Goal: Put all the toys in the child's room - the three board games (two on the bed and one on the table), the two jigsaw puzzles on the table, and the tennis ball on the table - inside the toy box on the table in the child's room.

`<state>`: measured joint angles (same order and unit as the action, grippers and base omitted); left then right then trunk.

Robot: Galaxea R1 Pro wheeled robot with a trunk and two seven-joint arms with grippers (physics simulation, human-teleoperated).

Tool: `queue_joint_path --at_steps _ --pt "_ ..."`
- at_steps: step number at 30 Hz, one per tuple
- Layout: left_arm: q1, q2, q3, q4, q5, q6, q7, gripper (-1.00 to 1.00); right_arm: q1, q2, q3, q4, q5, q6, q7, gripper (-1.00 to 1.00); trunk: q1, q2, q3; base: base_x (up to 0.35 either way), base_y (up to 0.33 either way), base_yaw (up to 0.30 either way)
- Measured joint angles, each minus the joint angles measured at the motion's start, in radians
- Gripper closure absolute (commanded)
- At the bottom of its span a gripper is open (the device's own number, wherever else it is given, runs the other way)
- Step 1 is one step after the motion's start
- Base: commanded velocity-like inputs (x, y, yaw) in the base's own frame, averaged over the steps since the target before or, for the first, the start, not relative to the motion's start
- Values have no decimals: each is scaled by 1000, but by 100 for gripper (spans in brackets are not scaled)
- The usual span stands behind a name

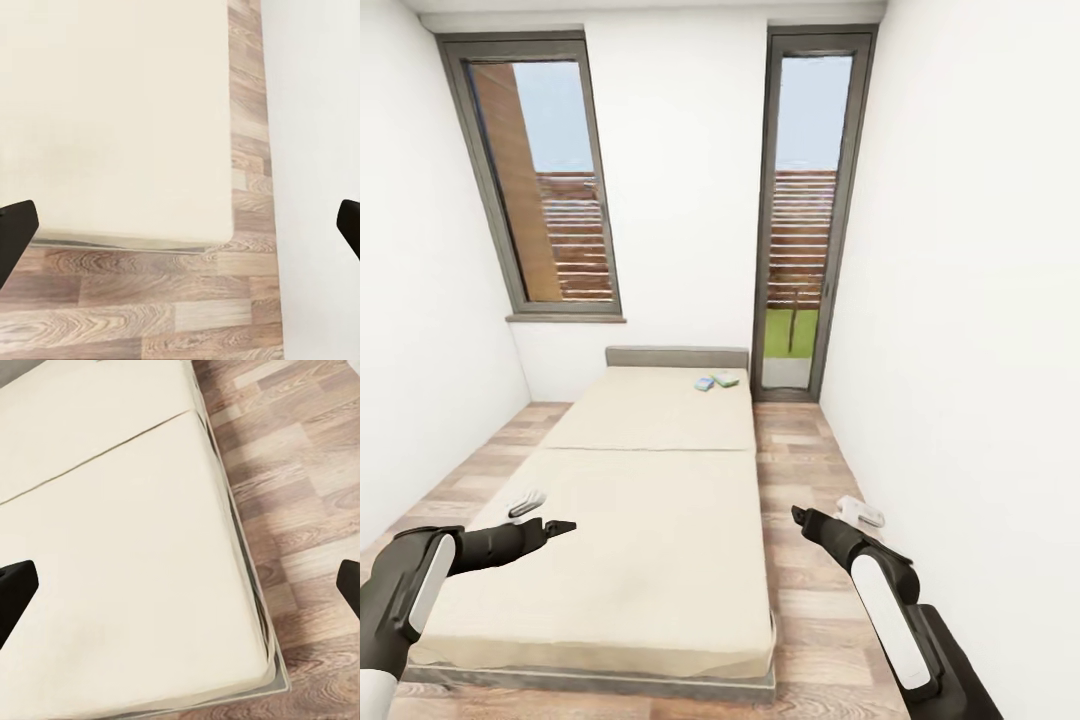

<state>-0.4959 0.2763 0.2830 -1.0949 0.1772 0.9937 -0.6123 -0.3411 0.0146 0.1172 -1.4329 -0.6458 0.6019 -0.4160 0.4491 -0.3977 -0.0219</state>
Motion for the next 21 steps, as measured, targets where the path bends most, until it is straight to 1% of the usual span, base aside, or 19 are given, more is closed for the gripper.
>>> queue_joint_path --at_steps 7,15,18,21 --pt "0 0 -2 0 0 1 -2 -100 0 0 1 0 5 1 1 -100 0 0 0 123 -251 9" --pt "0 0 -1 0 -1 1 -2 -100 0 0 2 0 6 0 1 -100 0 0 0 25 -262 4" --pt "0 0 -2 0 -1 2 -3 -100 0 0 3 0 6 0 1 -100 0 0 0 4 -180 103" --pt "0 0 -2 0 -2 1 -2 -100 0 1 3 0 6 0 1 -100 0 0 0 2 -79 211"
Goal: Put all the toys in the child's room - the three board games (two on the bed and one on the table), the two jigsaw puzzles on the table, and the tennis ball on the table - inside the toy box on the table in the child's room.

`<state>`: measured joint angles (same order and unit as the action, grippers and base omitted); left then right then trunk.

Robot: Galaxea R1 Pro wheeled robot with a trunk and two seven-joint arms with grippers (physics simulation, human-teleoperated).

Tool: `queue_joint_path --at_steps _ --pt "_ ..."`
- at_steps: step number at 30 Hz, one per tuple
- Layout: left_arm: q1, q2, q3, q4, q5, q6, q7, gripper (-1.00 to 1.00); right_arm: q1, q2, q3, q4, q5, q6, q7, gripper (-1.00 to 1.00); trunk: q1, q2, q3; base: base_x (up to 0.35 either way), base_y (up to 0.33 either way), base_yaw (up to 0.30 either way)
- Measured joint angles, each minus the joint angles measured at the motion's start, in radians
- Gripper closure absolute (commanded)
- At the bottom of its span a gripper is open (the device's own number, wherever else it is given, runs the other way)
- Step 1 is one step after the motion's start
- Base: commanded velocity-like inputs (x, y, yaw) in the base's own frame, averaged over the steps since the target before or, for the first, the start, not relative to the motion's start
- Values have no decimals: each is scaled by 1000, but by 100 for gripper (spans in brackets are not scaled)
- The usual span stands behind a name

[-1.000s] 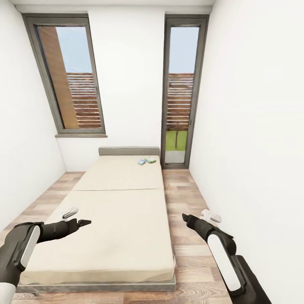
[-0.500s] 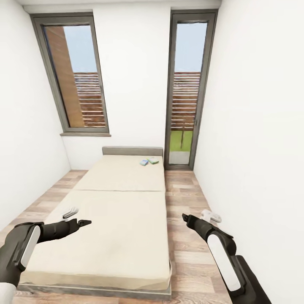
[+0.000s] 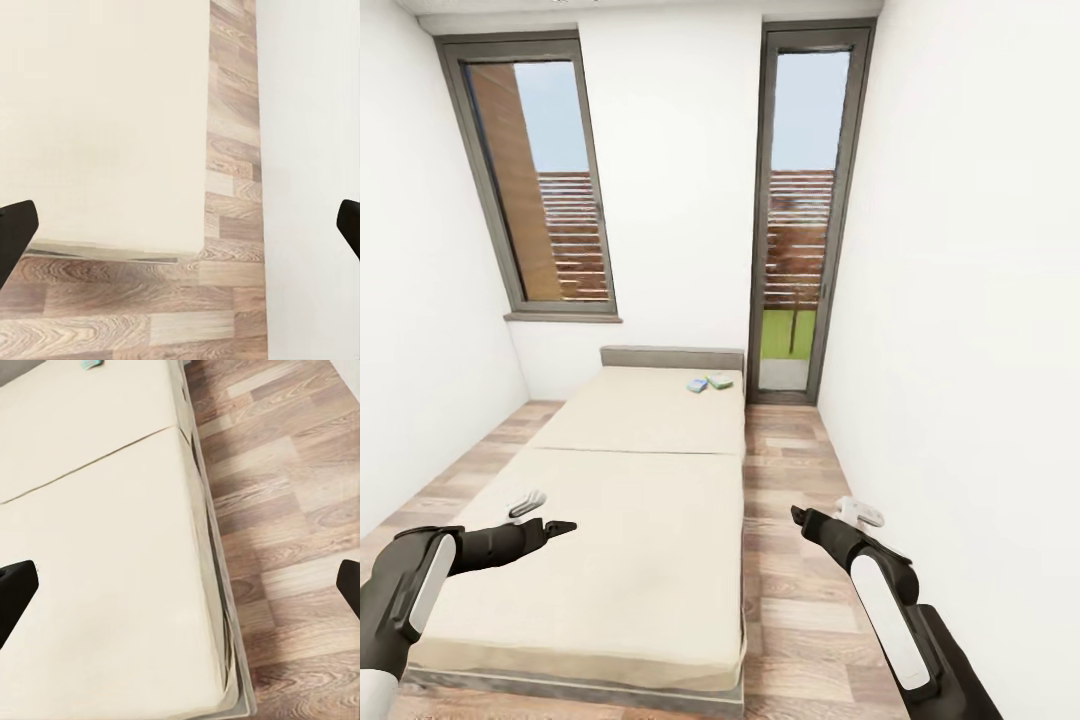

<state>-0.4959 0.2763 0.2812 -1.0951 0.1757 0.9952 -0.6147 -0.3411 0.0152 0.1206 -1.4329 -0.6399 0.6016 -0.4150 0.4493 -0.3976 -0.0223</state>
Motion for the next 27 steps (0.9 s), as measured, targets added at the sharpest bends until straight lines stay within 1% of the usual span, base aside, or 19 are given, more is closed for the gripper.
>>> queue_joint_path --at_steps 8,16,23,27 --pt "0 0 0 0 1 0 -1 -100 0 0 1 0 0 2 -1 -100 0 0 0 0 -94 268" --pt "0 0 -1 0 1 0 -1 -100 0 0 4 0 0 3 0 -100 0 0 0 0 -208 289" --pt "0 0 -3 0 1 0 -2 -100 0 0 49 0 2 2 -2 -100 0 0 0 0 -253 291" --pt "0 0 -4 0 1 0 -3 -100 0 0 56 0 3 2 -2 -100 0 0 0 0 -226 291"
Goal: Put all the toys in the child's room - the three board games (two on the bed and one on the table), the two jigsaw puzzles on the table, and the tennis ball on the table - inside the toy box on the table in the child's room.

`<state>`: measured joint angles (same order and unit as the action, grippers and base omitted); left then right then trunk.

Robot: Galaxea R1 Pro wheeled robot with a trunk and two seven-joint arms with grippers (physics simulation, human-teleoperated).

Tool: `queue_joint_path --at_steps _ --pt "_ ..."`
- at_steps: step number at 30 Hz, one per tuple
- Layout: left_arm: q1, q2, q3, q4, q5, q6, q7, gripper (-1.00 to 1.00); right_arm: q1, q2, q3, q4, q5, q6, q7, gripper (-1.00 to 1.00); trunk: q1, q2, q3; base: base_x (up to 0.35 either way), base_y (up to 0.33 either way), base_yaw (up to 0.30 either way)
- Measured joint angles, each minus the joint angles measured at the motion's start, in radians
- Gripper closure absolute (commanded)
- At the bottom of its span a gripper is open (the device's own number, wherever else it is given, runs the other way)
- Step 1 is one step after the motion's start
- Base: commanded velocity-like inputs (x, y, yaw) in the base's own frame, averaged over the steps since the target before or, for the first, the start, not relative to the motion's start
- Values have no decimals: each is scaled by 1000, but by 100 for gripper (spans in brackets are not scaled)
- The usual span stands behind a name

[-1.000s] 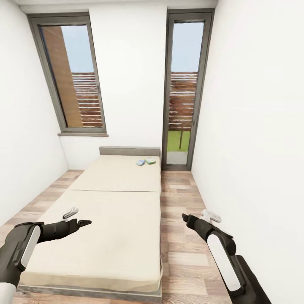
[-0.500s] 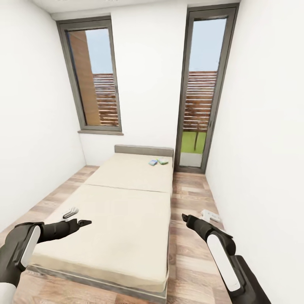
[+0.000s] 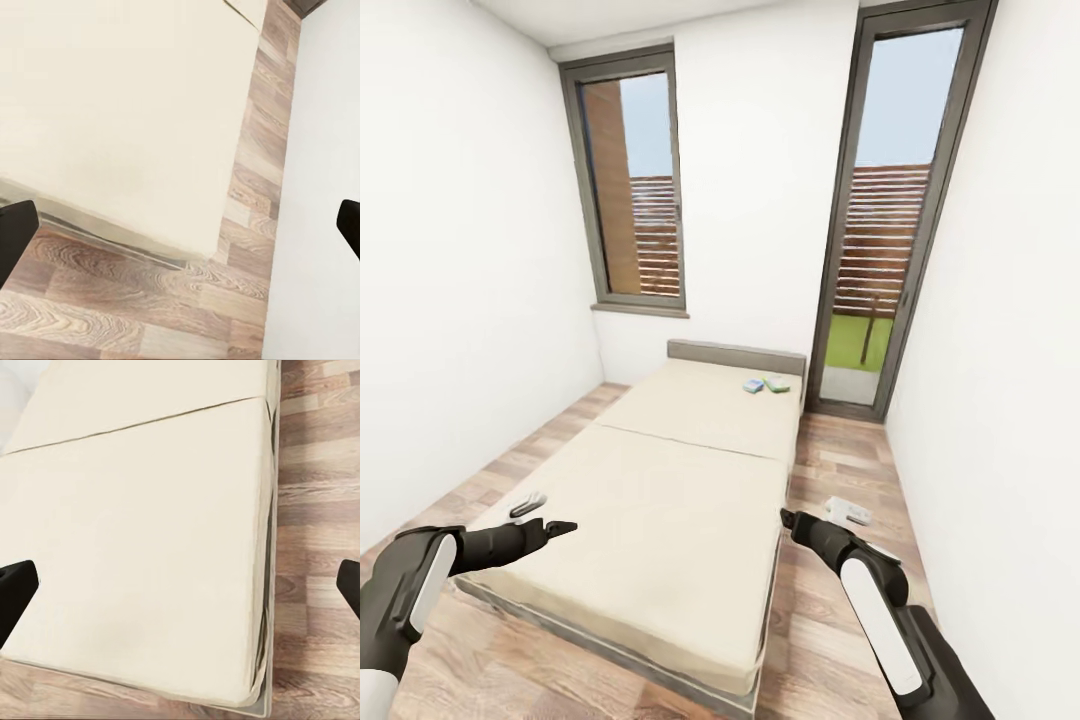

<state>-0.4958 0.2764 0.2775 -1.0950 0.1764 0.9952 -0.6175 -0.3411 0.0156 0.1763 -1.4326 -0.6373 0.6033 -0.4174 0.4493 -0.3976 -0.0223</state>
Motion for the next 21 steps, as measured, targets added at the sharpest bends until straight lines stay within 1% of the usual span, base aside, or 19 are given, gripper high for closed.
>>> queue_joint_path --at_steps 3,6,12,21 --pt "0 0 -1 0 0 0 0 -100 0 0 2 0 0 0 0 -100 0 0 0 0 -146 291" --pt "0 0 0 0 0 0 -1 -100 0 0 2 2 0 0 1 -100 0 0 0 0 -47 291" --pt "0 0 1 0 0 0 -3 -100 0 0 3 1 0 0 1 -100 0 0 0 0 55 291" --pt "0 -1 0 0 1 0 -3 -100 0 0 4 2 1 0 1 -100 0 0 0 0 8 291"
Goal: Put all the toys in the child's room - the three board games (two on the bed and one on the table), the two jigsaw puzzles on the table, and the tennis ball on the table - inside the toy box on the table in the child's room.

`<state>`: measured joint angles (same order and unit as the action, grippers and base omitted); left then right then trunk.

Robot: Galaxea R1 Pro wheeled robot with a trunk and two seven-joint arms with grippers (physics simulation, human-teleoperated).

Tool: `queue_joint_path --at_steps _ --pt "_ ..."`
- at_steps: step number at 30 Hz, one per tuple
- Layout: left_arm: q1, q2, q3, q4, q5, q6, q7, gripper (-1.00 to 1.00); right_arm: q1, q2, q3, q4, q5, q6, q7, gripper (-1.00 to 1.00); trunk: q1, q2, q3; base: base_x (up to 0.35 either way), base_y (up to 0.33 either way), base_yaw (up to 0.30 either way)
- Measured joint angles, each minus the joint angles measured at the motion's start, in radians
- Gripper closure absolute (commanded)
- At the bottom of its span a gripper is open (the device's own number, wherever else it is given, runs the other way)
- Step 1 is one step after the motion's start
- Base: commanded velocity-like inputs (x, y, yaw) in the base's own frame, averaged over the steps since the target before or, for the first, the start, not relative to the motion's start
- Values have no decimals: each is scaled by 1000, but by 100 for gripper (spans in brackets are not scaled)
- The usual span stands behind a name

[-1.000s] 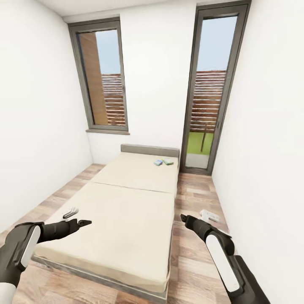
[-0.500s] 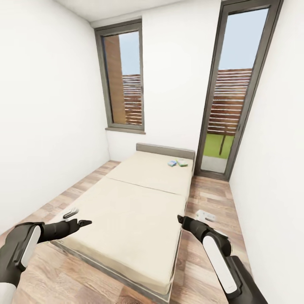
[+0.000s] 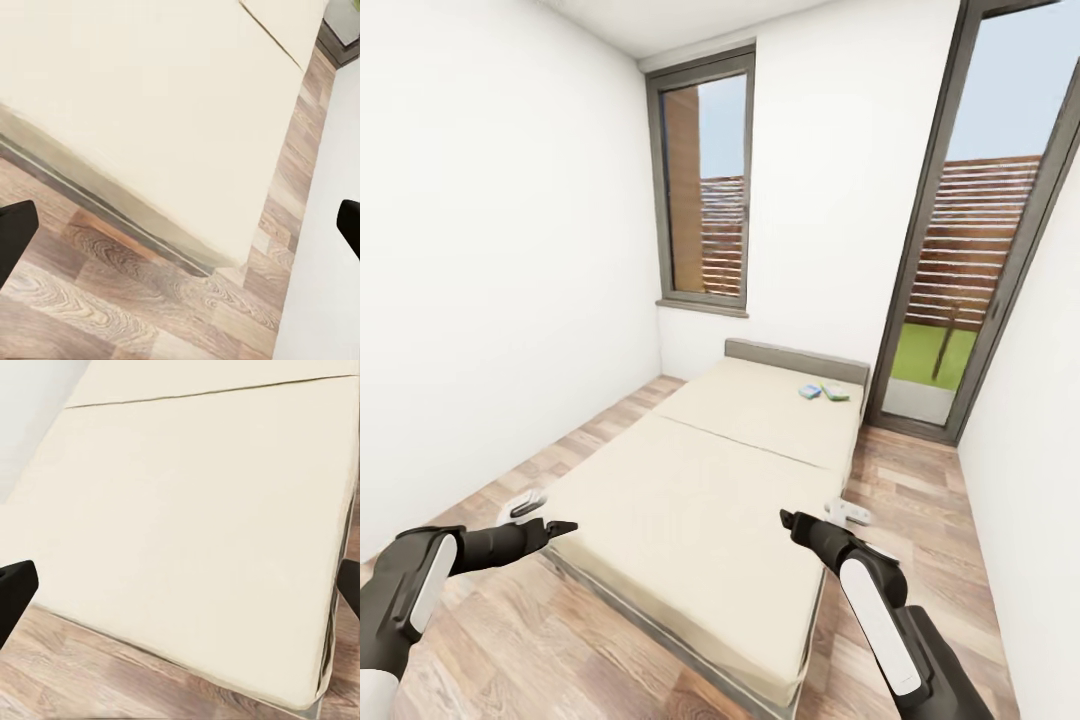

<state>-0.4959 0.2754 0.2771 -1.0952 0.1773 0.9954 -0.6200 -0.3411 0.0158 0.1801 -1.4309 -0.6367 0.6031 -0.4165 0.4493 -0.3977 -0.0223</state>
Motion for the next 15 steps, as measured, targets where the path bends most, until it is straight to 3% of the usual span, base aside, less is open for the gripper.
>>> queue_joint_path --at_steps 15 --pt "0 -1 -2 -8 -1 -1 0 -100 0 1 0 4 0 -1 0 -100 0 0 -1 0 0 291"
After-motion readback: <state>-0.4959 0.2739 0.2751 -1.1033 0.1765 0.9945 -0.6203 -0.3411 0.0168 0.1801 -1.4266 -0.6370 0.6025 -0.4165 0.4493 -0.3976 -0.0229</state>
